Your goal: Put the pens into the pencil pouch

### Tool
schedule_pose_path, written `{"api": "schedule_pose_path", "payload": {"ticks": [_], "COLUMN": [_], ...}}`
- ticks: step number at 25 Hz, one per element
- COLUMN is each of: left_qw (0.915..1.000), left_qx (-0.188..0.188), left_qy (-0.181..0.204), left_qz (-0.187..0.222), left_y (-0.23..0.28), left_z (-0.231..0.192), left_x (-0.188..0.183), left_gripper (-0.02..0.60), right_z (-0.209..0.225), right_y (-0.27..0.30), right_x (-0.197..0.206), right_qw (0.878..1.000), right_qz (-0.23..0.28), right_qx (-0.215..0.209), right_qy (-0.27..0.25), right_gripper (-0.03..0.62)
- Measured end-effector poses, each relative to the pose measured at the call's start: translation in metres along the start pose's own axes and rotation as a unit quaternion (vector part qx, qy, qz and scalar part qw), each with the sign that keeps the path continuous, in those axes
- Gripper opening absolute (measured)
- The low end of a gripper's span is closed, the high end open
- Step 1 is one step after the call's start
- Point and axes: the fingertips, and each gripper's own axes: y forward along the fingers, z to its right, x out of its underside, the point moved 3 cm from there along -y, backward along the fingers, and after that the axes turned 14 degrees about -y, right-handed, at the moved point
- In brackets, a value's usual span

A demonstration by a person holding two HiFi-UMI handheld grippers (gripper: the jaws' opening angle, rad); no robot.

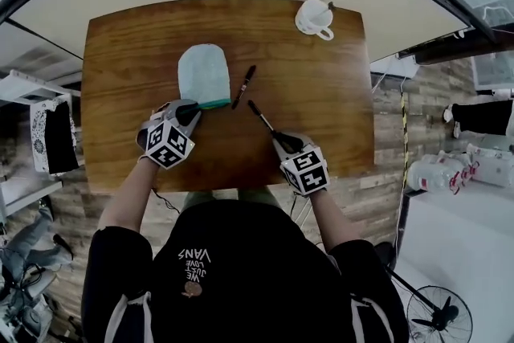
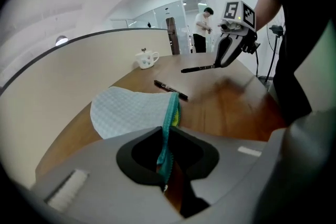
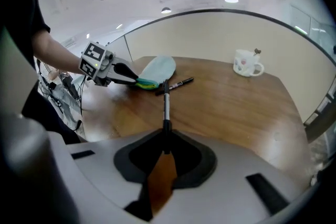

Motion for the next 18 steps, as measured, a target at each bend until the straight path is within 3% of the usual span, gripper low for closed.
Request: {"api": "schedule_pose_path", "payload": {"ticks": [4, 10, 18], "left_qw": [0.9990, 0.9970, 0.9965], "left_qx": [0.019, 0.035, 0.030], "left_qy": [-0.039, -0.063, -0.064], "left_qz": [0.012, 0.030, 0.045], "left_y": [-0.004, -0.015, -0.028], "left_z": [-0.001, 0.004, 0.015], "left_x": [-0.007, -0.023, -0.043], "left_gripper": [0.046, 0.046, 0.044], "right_z": [-0.015, -0.038, -0.060], "right_y": [-0.002, 0.000, 0.007], "right_x": [-0.008, -0.016, -0.039], "right_qw": [1.000, 0.999, 0.998], "right_qz": [0.014, 0.027, 0.038], "right_qx": [-0.001, -0.005, -0.021], "right_qy": [0.016, 0.039, 0.055], "right_gripper": [0.063, 0.061, 0.063]}}
